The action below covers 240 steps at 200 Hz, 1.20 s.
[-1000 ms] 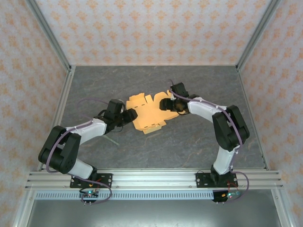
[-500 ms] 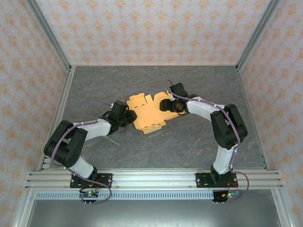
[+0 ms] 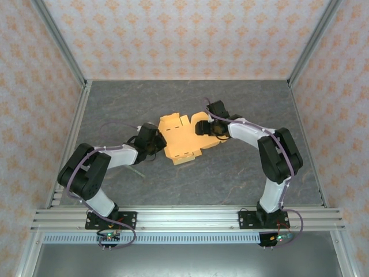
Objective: Fold the paper box
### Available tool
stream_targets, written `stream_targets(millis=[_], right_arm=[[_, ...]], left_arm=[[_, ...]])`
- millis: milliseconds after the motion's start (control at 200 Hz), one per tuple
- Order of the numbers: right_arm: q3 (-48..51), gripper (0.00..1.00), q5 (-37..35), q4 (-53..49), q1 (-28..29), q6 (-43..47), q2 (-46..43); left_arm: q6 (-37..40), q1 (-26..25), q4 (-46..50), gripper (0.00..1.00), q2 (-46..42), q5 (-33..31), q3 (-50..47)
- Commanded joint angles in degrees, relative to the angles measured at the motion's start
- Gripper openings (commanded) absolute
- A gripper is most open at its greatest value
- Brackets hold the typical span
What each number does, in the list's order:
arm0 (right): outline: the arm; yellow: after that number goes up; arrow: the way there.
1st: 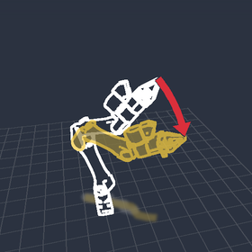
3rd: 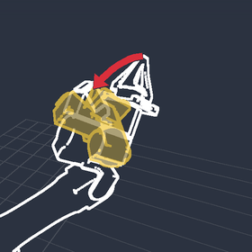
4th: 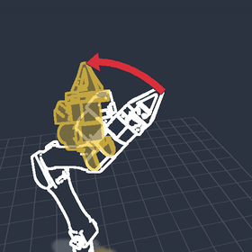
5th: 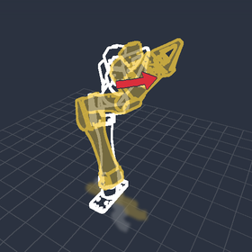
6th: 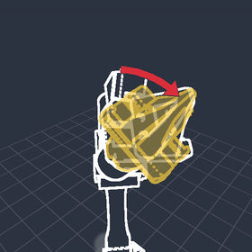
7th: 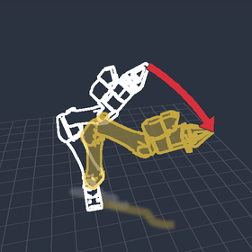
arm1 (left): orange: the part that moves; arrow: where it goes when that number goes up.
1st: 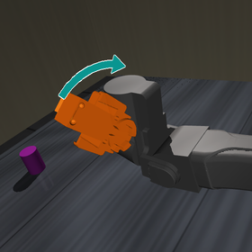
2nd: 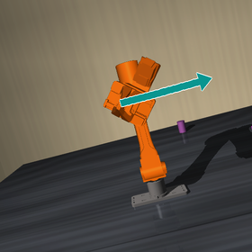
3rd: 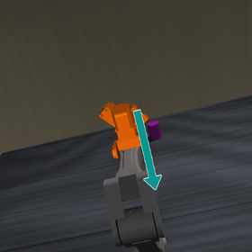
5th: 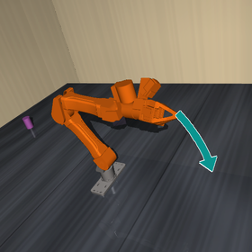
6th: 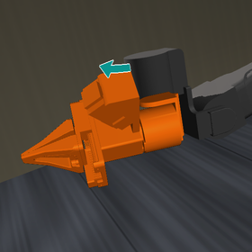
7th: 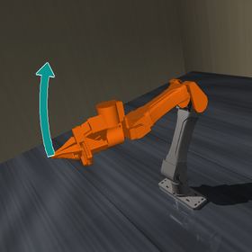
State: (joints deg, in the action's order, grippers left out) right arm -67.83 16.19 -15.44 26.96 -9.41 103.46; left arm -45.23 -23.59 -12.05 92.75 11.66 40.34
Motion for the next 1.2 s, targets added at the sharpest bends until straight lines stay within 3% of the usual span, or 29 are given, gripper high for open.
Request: stream_targets(millis=[0, 95, 300, 425, 596, 731, 921, 1196], right_arm=[[0.28, 0.68, -4.87, -4.18, -0.27, 4.44, -5.54], [0.99, 0.70, -3.27, -5.16, -2.46, 6.86, -9.74], [-3.96, 0.71, 11.55, -8.79, -7.16, 8.99, -11.73], [-7.22, 0.71, 12.03, -10.63, -7.19, 9.42, -10.64], [-5.20, 0.68, 10.38, -8.72, -6.79, 4.86, -10.55], [-1.86, 0.67, 11.91, -7.58, -5.78, 5.06, -10.12], [-1.35, 0.72, 17.60, -1.05, -6.69, 12.11, -7.80], [-8.24, 0.77, 29.91, -3.01, -7.66, 30.39, -1.29]], left_arm=[[12.67, 0.37, 9.00, 0.00, -2.84, -1.49, 7.37], [22.06, 1.64, 19.06, 0.00, -2.76, -0.52, 13.34], [36.80, 6.08, 39.90, 0.00, 3.49, 11.31, 29.69], [47.43, 6.19, 55.03, 0.00, 10.01, 12.51, 42.23], [55.76, 6.20, 65.84, 0.00, 16.30, 10.39, 55.21], [59.38, 6.12, 70.38, 0.00, 22.69, 14.59, 62.62], [65.93, 5.67, 71.34, 0.00, 23.20, 22.08, 64.78], [73.49, 6.54, 75.00, 0.00, 21.92, 23.52, 69.12]])
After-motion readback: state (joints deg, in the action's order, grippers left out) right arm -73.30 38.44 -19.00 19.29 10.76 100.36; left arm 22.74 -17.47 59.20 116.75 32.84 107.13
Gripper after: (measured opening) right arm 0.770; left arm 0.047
